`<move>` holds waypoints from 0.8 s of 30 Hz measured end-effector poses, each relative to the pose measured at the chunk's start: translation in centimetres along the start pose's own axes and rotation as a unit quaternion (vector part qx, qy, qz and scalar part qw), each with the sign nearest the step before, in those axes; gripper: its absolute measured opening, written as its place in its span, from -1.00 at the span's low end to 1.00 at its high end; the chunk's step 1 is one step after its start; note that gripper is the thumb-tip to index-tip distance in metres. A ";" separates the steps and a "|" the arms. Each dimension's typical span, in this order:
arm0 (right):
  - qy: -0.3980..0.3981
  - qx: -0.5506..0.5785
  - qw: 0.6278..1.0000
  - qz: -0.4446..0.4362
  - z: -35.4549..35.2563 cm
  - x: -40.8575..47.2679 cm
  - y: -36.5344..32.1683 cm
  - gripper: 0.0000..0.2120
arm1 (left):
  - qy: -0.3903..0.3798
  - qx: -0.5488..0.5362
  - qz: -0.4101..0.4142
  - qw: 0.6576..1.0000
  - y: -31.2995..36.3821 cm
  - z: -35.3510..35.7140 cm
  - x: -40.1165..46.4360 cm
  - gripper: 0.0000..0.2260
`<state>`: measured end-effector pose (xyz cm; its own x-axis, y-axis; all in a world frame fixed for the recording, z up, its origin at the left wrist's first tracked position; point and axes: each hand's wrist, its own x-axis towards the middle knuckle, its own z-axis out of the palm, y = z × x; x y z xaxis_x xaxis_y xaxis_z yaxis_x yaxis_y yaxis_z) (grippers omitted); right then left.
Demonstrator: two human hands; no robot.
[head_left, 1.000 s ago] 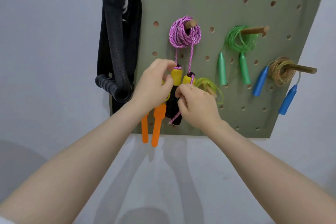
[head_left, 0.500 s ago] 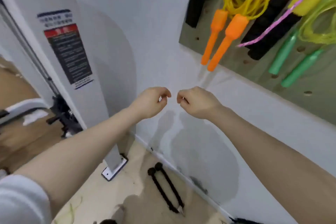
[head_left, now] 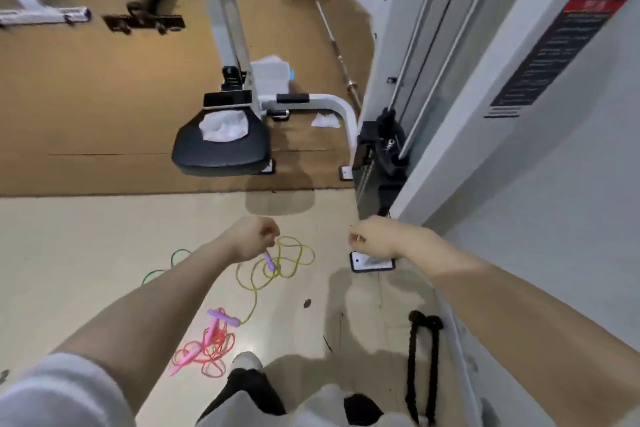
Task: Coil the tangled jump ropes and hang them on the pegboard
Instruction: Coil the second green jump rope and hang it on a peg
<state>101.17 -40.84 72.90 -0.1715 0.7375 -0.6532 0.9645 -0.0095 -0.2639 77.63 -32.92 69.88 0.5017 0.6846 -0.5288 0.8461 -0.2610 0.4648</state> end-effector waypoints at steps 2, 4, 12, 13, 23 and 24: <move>-0.014 -0.020 0.999 -0.025 -1.0 3.3 -3.6 -0.79 | 0.020 -0.042 -0.041 0.998 -4.5 -1.4 -1.7 -0.75; -0.014 -0.032 0.999 -0.041 -2.2 6.6 -7.3 -0.77 | 0.049 -0.077 -0.067 0.994 -8.5 -3.5 -3.1 -0.77; -0.037 -0.042 0.997 -0.057 -3.4 17.3 -18.5 -0.74 | 0.128 -0.158 -0.100 0.974 -19.9 -11.2 -3.9 -0.80; -0.053 -0.051 0.995 -0.060 -3.5 18.2 -19.1 -0.73 | 0.121 -0.163 -0.101 0.974 -20.7 -11.7 -3.6 -0.81; -0.063 -0.086 0.994 -0.027 -11.5 26.7 -19.8 -0.71 | 0.100 -0.155 -0.081 0.980 -25.6 -20.1 2.4 -0.85; -0.055 -0.074 0.995 -0.024 -12.0 27.5 -20.0 -0.74 | 0.103 -0.142 -0.075 0.982 -26.1 -21.2 3.2 -0.84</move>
<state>79.62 -12.22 68.73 -0.2315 0.6559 -0.7185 0.9722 0.1295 -0.1950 53.33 -9.54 71.09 0.3028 0.8316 -0.4656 0.8092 0.0338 0.5866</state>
